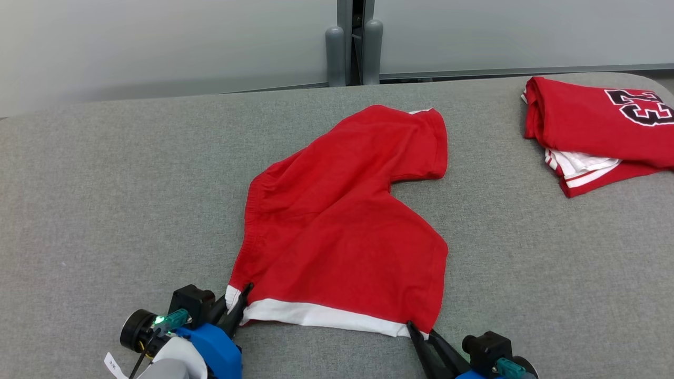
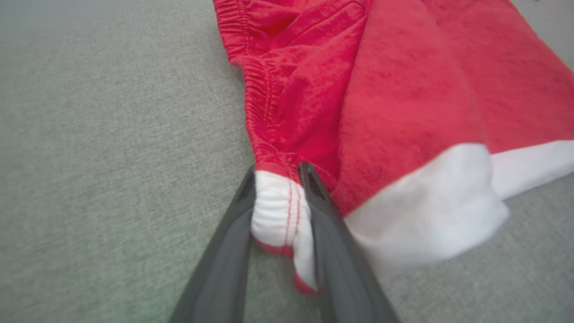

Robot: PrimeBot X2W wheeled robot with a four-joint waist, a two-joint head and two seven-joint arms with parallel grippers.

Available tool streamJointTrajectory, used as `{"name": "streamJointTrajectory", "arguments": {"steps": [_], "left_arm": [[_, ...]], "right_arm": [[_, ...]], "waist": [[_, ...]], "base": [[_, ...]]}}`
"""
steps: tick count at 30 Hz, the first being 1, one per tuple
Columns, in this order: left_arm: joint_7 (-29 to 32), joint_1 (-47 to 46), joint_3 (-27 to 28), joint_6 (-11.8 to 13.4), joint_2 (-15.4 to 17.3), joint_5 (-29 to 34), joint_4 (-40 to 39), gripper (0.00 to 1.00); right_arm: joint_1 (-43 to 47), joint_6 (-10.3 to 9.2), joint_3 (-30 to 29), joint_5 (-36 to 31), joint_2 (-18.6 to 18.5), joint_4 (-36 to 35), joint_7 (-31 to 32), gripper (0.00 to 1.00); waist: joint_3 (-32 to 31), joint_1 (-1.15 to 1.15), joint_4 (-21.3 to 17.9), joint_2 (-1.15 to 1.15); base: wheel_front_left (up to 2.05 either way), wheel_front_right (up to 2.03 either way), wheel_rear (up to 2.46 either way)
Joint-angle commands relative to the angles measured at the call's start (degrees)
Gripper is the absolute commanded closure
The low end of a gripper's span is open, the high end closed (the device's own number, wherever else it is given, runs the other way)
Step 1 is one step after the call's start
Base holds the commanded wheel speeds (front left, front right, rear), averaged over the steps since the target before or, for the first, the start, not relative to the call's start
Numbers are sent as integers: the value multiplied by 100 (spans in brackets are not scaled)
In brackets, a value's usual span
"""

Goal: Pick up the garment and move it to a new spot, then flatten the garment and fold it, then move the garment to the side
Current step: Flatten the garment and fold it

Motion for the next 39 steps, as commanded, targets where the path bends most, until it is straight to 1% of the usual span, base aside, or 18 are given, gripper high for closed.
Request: {"name": "streamJointTrajectory", "arguments": {"steps": [1, 6, 11, 16, 20, 24, 28, 31, 35, 39], "left_arm": [[19, -8, -19, 15, 42, -18, 34, 100], [13, -18, 1, 15, 117, -98, -243, 100], [13, -132, 226, 15, 182, -70, -653, 100], [13, -587, 519, 23, 213, 1, -954, 100], [12, -1315, 683, 21, 244, 65, -1043, 100], [44, -2282, 787, 19, 329, 94, -937, 100], [141, -3359, 855, 18, 392, 116, -757, 100], [202, -4165, 859, 17, 449, 148, -593, 100], [224, -5167, 810, 16, 448, 196, -386, 100], [184, -6034, 797, 16, 434, 237, -164, 100]], "right_arm": [[-24, -1, -10, -2, -20, -11, 19, 100], [-55, -1, -235, -91, -51, -347, -15, 100], [-127, -1, -522, -221, -103, -854, -17, 100], [-769, -1, -653, -392, -277, -1180, -19, 100], [-1738, -1, -758, -490, -433, -1340, -18, 100], [-2956, -1, -811, -501, -548, -1178, -18, 100], [-4297, -1, -783, -465, -635, -798, -19, 100], [-5250, -1, -801, -405, -617, -453, -17, 100], [-6446, -1, -937, -363, -640, 50, -17, 100], [-7401, -1, -1147, -304, -678, 498, -18, 100]], "waist": [[-8, -1, 6, 0], [-45, -1, 32, 0], [-49, -1, 65, 0], [120, -1, 53, 0], [402, -1, 1, 0], [776, -1, -79, 0], [1186, -1, -168, 0], [1462, -1, -242, 0], [1758, -1, -292, 0], [1929, -1, -279, 0]], "base": [[0, 0, 0], [0, 0, 0], [0, 0, 0], [0, 0, 0], [0, 0, 0], [0, 0, 0], [0, 0, 0], [0, 0, 0], [0, 0, 0], [0, 0, 0]]}}
